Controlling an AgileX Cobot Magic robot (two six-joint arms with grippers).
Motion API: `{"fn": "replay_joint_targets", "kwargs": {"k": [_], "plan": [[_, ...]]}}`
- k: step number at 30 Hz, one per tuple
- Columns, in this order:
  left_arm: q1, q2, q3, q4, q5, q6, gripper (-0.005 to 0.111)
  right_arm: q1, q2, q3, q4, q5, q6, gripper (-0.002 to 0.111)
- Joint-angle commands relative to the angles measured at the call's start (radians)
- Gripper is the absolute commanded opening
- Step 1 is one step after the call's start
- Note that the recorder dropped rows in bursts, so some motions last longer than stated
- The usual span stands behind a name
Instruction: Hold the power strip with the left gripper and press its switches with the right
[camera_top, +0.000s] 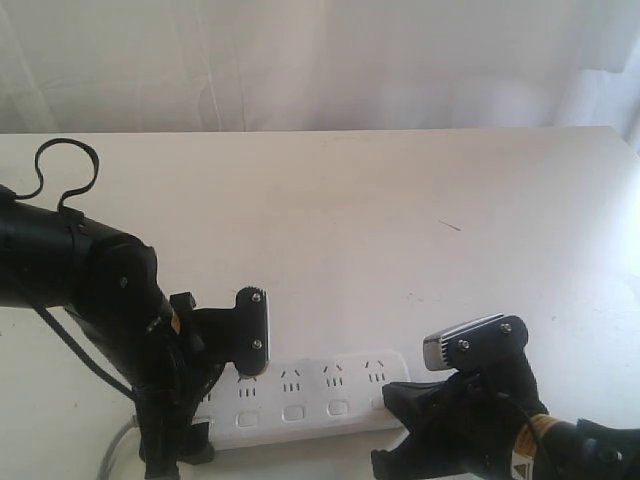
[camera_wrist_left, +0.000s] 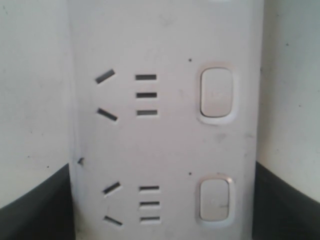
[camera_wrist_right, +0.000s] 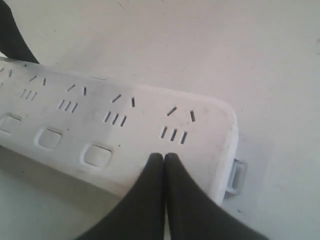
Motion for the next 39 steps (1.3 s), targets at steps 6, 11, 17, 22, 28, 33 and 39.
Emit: {"fn": "replay_joint_targets", "kwargs": {"k": [6,11,17,22,28,33,39], "plan": [[-0.004,0.021,0.019,0.025,0.061,0.016,0.000,-0.007,0.136,-0.012,-0.052,0.063,0.030,0.000],[-0.004,0.021,0.019,0.025,0.062,0.016,0.000,-0.007,0.134,-0.009,-0.067,0.073,0.037,0.000],[-0.004,0.021,0.019,0.025,0.060,0.016,0.000,-0.007,0.097,-0.009,-0.070,0.066,0.037,0.000],[-0.004,0.021,0.019,0.025,0.058,0.016,0.000,-0.007,-0.029,-0.009,-0.081,0.096,0.037,0.000],[-0.004,0.021,0.019,0.025,0.058,0.016,0.000,-0.007,-0.270,-0.009,-0.093,0.296,0.037,0.000],[-0.004,0.021,0.019,0.025,0.056,0.014,0.000,-0.007,-0.394,-0.009,-0.080,0.351,0.037,0.000],[-0.004,0.021,0.019,0.019,0.058,0.015,0.000,-0.007,-0.353,-0.012,-0.063,0.346,0.035,0.000]]}}
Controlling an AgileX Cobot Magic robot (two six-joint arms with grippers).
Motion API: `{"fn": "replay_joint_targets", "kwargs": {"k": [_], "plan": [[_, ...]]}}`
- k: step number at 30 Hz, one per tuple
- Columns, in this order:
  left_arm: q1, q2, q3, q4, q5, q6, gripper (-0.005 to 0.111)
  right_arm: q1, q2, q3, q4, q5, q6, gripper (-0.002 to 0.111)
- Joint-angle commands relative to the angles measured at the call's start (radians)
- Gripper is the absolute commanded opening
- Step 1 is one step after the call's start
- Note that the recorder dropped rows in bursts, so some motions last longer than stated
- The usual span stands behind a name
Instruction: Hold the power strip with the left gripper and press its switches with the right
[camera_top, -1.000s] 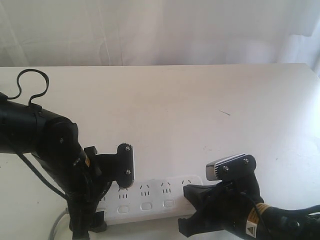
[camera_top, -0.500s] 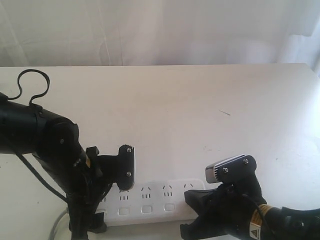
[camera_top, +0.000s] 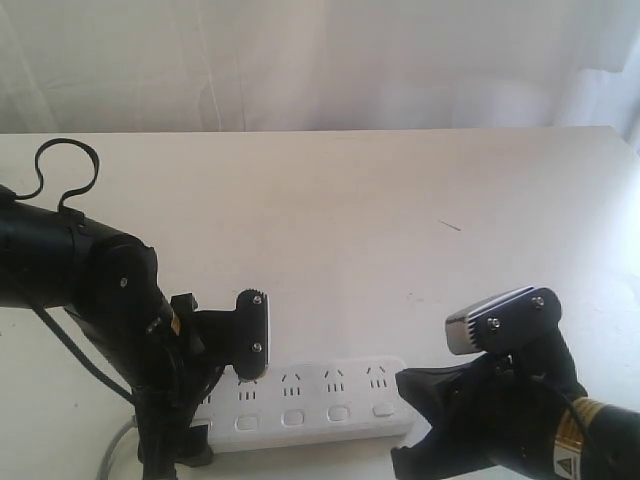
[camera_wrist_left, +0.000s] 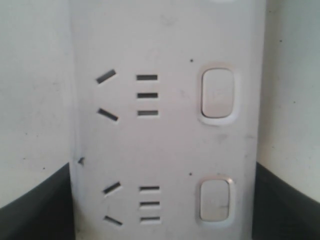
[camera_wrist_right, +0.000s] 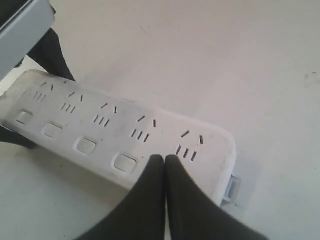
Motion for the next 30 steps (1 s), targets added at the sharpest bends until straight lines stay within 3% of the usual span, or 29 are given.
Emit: {"fn": "replay_joint_targets", "kwargs": {"k": [1,20,30], "plan": [[-0.006,0.021,0.019,0.011,0.051,0.002,0.000,-0.001,0.048,0.001,0.007,-0.005,-0.004,0.000],[-0.006,0.021,0.019,0.002,0.053,0.002,0.000,-0.001,0.339,0.001,0.005,-0.297,-0.004,0.000],[-0.006,0.021,0.019,0.000,0.057,0.002,0.000,-0.001,0.357,0.001,0.005,-0.383,-0.004,0.000]]}}
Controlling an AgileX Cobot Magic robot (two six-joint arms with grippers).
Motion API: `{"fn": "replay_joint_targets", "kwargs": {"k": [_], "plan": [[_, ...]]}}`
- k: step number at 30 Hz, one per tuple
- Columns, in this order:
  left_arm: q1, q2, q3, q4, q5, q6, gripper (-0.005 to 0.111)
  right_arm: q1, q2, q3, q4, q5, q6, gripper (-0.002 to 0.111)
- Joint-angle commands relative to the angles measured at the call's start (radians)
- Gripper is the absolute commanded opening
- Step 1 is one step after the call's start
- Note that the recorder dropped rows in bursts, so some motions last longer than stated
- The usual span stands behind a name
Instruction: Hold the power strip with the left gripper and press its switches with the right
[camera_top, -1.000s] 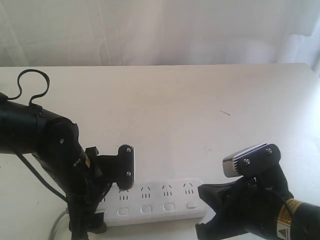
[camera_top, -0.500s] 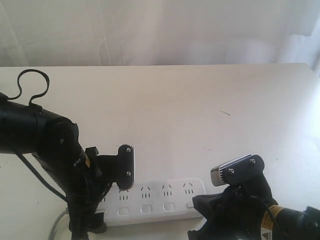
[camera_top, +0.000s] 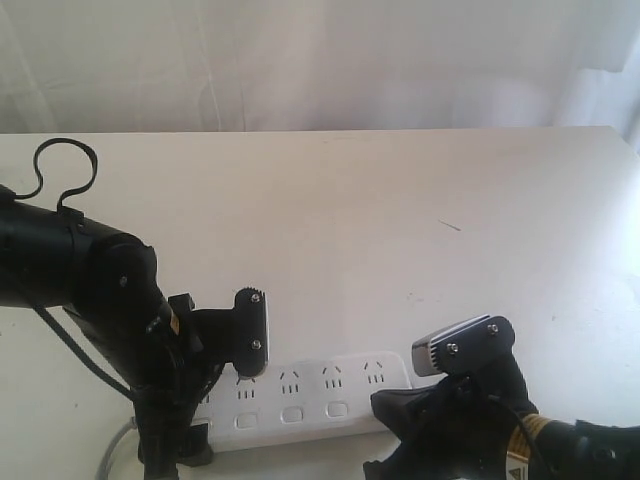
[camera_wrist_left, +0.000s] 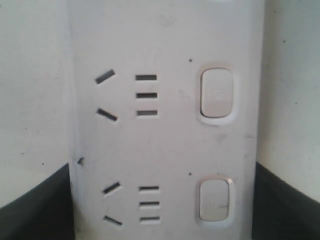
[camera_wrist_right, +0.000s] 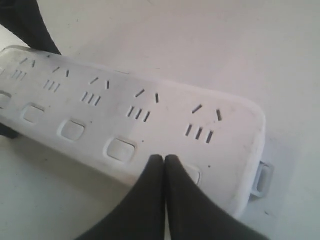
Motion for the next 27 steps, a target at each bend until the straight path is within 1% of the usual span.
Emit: {"fn": "replay_joint_targets", "kwargs": {"k": [1,5,10,17,24,27], "plan": [[-0.006,0.021,0.019,0.012,0.055,0.014,0.000,-0.001,0.007,0.003,0.004,-0.067,-0.004,0.000],[-0.006,0.021,0.019,0.012,0.055,0.014,0.000,-0.001,0.007,0.003,0.004,-0.044,-0.004,0.000],[-0.006,0.021,0.019,0.012,0.055,0.014,0.000,-0.001,0.007,0.003,0.004,0.040,-0.004,0.000],[-0.006,0.021,0.019,0.007,0.061,0.014,0.000,-0.001,0.007,0.005,0.017,0.039,-0.013,0.000],[-0.006,0.021,0.019,0.007,0.063,0.014,0.000,-0.001,0.007,0.005,0.056,0.120,-0.061,0.000],[-0.006,0.021,0.019,0.007,0.057,0.014,0.000,-0.001,0.009,0.005,0.058,0.127,-0.057,0.000]]}}
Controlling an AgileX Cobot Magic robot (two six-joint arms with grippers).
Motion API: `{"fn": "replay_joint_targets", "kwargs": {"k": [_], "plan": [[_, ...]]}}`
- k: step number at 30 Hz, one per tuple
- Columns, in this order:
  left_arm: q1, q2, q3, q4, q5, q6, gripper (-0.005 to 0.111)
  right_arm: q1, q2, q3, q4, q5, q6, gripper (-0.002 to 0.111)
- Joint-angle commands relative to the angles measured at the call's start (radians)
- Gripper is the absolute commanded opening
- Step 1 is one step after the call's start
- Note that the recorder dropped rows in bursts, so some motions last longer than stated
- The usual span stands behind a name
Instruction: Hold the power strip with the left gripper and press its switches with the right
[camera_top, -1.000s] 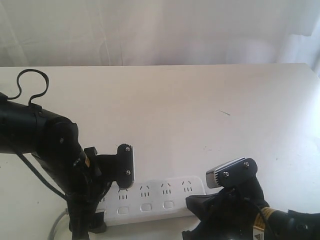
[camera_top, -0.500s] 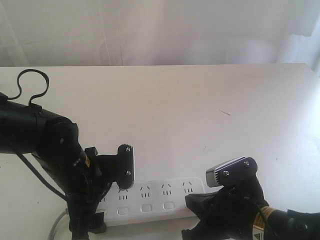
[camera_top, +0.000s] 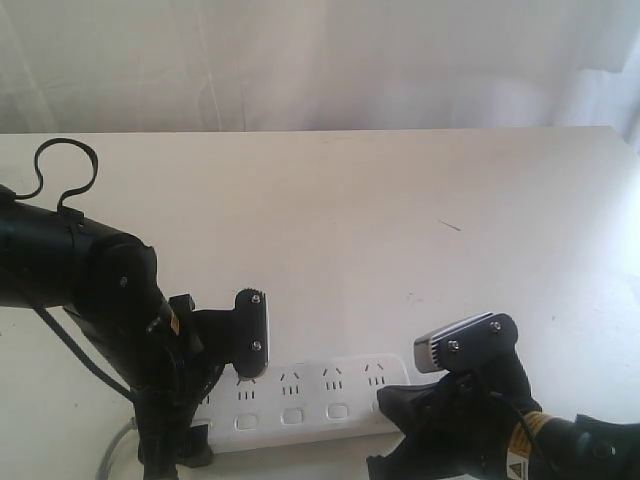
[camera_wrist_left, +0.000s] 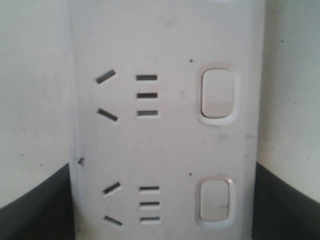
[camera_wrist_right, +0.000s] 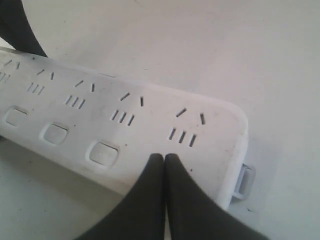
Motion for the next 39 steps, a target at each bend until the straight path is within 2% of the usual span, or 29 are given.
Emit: {"fn": "replay_joint_targets", "kwargs": {"k": [1,10,22,30,34,39], "plan": [[-0.006,0.021,0.019,0.007,0.053,0.011,0.000,-0.001,0.008,0.005,0.015,0.090,-0.015,0.000],[-0.006,0.021,0.019,0.007,0.053,0.011,0.000,-0.001,0.008,0.000,0.015,0.101,-0.016,0.000],[-0.006,0.021,0.019,0.007,0.053,0.011,0.000,-0.001,0.008,-0.012,0.015,0.211,-0.016,0.000],[-0.006,0.021,0.019,0.007,0.049,0.011,0.000,-0.001,0.008,-0.016,0.020,0.319,-0.016,0.000],[-0.006,0.021,0.019,0.004,0.049,0.011,0.000,-0.001,0.008,-0.047,0.020,0.429,-0.016,0.000],[-0.006,0.021,0.019,0.000,0.051,0.011,0.000,-0.001,0.008,-0.048,0.030,0.467,-0.016,0.000]]}}
